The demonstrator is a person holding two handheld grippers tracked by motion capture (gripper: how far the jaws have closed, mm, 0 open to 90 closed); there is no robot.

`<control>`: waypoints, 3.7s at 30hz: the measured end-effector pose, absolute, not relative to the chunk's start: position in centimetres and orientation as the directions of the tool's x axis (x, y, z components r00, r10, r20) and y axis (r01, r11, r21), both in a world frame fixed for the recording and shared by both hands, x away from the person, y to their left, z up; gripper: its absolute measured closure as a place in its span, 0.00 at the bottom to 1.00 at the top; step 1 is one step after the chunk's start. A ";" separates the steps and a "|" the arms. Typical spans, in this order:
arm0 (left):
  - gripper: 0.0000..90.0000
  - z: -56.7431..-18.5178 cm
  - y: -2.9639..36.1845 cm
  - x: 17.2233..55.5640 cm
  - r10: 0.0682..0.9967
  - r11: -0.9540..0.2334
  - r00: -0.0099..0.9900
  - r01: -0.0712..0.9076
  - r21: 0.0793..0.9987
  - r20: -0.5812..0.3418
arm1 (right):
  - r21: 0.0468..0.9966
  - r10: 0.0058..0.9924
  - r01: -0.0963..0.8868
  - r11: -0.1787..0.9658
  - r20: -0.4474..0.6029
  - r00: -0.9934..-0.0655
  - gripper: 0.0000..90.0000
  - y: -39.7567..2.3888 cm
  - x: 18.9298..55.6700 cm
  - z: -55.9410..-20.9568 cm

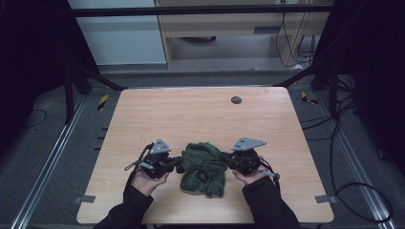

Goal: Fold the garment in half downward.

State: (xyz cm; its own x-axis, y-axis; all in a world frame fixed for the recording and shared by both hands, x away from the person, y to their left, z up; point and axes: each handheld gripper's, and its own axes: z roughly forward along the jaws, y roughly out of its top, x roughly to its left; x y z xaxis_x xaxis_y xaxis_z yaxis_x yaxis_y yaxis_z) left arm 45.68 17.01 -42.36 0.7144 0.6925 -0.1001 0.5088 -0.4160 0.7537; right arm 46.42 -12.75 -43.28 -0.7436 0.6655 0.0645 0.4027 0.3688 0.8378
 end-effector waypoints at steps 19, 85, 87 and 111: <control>0.99 -43.6 17.2 43.7 0.676 -0.433 0.726 0.532 0.727 -0.128 | 0.820 0.638 0.424 0.385 0.096 -0.764 0.95 -13.1 43.9 -44.8; 0.84 -43.5 19.1 42.8 0.714 -0.379 0.684 0.560 0.737 -0.152 | 0.846 0.671 0.457 0.276 0.171 -0.721 0.79 -15.2 42.6 -44.9; 0.85 -43.3 19.3 43.4 0.734 -0.358 0.663 0.565 0.743 -0.150 | 0.848 0.679 0.455 0.271 0.166 -0.715 0.81 -15.2 43.0 -44.7; 1.00 -43.9 16.6 47.8 0.773 -0.343 0.625 0.559 0.755 -0.111 | 0.819 0.734 0.518 0.245 0.192 -0.651 1.00 -14.0 47.5 -44.7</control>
State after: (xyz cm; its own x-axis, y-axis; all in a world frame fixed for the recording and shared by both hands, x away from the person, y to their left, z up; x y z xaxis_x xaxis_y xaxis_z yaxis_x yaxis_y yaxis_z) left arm 47.77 16.60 -43.94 0.6249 0.7727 -0.1112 0.5589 -0.3433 0.7548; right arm 47.55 -14.05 -44.74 -0.6511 0.7342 0.1923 0.5183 0.2449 0.8194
